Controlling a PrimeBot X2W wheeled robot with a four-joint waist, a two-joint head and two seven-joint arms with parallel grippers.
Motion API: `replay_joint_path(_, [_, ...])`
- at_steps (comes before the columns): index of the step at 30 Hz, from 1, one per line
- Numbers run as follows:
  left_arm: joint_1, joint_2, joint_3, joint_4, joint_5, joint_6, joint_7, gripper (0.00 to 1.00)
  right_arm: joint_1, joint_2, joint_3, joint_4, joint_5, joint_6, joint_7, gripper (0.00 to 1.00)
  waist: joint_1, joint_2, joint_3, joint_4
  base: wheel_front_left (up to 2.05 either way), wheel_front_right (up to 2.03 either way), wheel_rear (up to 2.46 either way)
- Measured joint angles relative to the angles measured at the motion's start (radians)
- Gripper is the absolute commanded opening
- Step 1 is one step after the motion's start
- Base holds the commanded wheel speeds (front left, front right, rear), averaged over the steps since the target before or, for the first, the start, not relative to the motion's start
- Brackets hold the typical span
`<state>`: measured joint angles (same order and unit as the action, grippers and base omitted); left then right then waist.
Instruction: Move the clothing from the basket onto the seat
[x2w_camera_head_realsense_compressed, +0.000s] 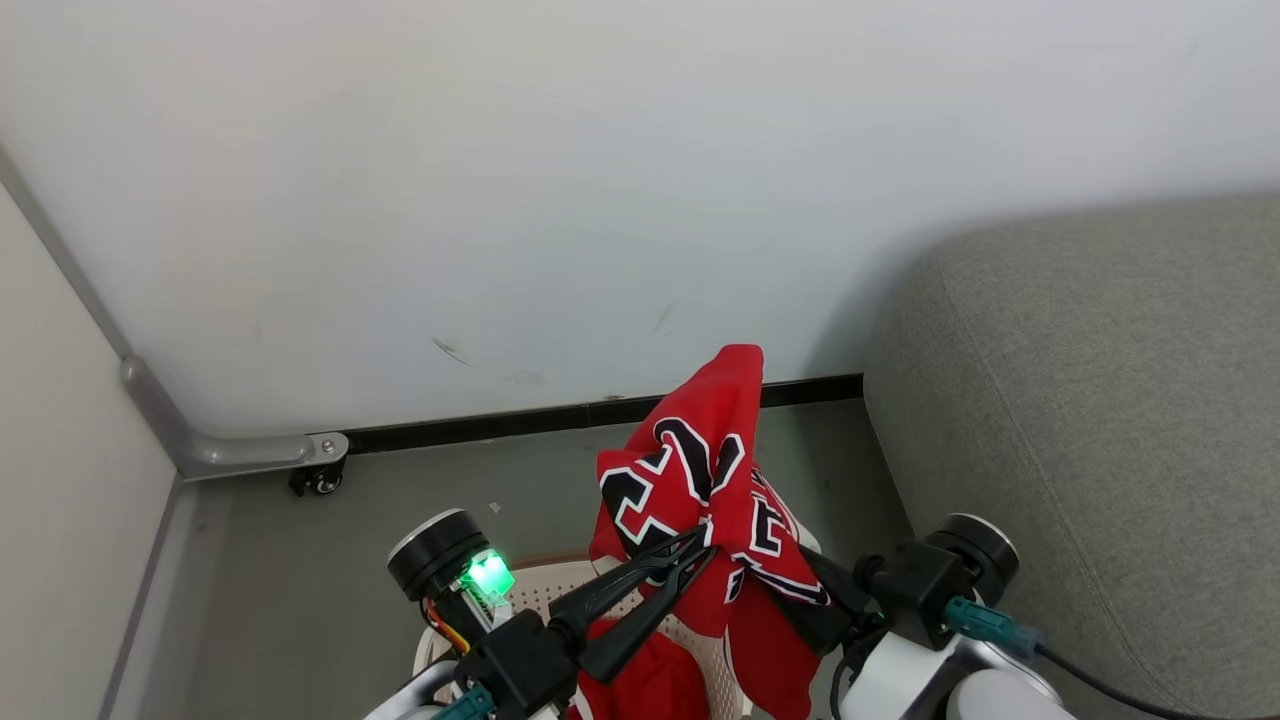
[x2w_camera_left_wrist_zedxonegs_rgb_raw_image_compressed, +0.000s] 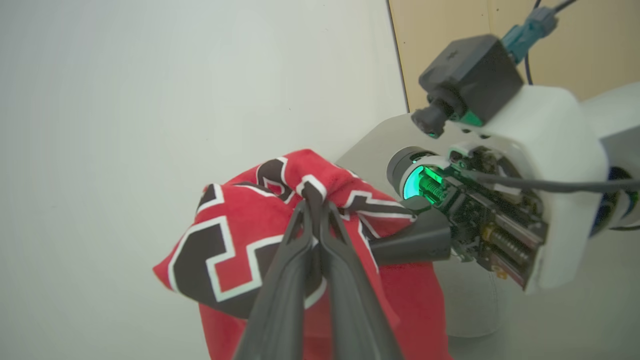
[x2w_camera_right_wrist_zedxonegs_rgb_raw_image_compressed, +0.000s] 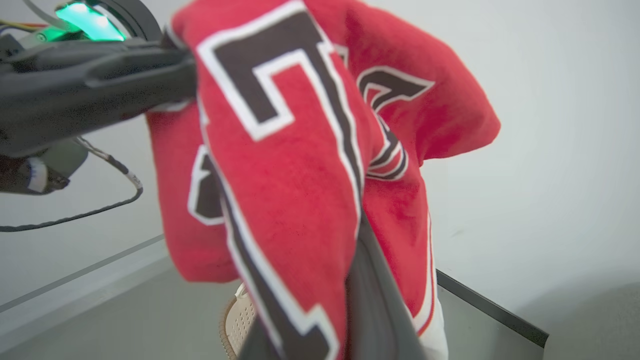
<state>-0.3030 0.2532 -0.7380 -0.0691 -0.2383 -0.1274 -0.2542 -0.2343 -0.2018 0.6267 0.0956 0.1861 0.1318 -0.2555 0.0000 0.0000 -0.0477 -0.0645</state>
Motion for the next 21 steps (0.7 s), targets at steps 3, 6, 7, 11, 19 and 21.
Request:
replay_joint_path(3, [0.0,0.0,0.002,0.002,0.0,0.0,-0.002,0.0,0.0,0.009,-0.021,-0.012,-0.001,0.0,0.0,0.0,0.0,0.0,0.002,-0.001,0.0,0.0,0.0])
replay_joint_path(6, [0.0,-0.002,0.001,0.002,0.0,0.0,-0.002,0.0,0.0,0.012,-0.035,-0.021,-0.003,0.0,0.0,0.0,0.0,0.0,0.005,-0.001,0.0,0.0,0.0])
replay_joint_path(7, [0.0,-0.003,0.001,0.002,0.0,0.0,-0.002,0.26,0.0,0.015,-0.038,-0.022,-0.003,0.0,0.0,0.0,0.0,0.0,0.005,-0.001,0.0,0.0,0.0])
replay_joint_path(11, [0.0,-0.003,0.001,0.007,0.0,0.0,-0.002,1.0,0.0,0.033,-0.061,-0.03,-0.003,0.0,0.0,0.0,0.0,0.0,0.007,-0.002,0.0,0.0,0.0])
replay_joint_path(19, [0.0,-0.002,0.006,0.023,0.0,0.0,-0.002,1.0,0.004,0.046,-0.123,-0.05,-0.014,0.0,0.0,0.0,0.0,0.0,0.008,-0.001,0.0,0.0,0.0])
replay_joint_path(21, [0.0,-0.002,0.01,0.026,0.0,0.0,-0.002,1.0,0.004,0.046,-0.13,-0.052,-0.021,0.0,0.0,0.0,0.0,0.0,0.008,-0.001,0.0,0.0,0.0])
